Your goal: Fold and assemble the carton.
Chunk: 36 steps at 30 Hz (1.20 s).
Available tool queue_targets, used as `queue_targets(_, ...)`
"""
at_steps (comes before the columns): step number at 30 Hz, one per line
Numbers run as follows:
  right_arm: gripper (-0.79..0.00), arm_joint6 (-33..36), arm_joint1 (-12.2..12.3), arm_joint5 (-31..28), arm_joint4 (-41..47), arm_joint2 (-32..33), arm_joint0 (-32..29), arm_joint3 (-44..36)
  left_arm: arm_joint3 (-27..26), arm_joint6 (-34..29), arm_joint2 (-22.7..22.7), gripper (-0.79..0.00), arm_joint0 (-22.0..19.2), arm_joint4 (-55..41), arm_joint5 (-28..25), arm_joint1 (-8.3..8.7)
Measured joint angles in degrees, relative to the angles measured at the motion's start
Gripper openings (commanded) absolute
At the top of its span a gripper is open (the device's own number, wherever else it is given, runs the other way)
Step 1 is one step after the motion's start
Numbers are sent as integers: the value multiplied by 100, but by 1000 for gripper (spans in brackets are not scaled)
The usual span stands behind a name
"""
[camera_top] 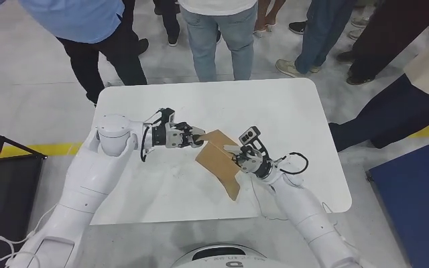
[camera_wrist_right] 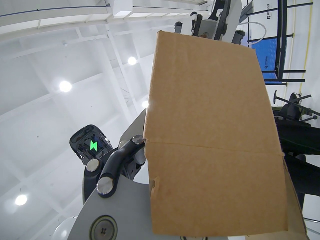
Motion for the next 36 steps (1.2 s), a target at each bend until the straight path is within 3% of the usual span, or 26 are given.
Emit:
queue_targets(10,-785,-131,23,32,-170,-85,16,-116,-219,-273,29,-446,48,387,-4,103)
queue_targets(36,-785,-156,60,34,-49,-176,64,-66,-474,-730,216,-425,129,616,-242,258)
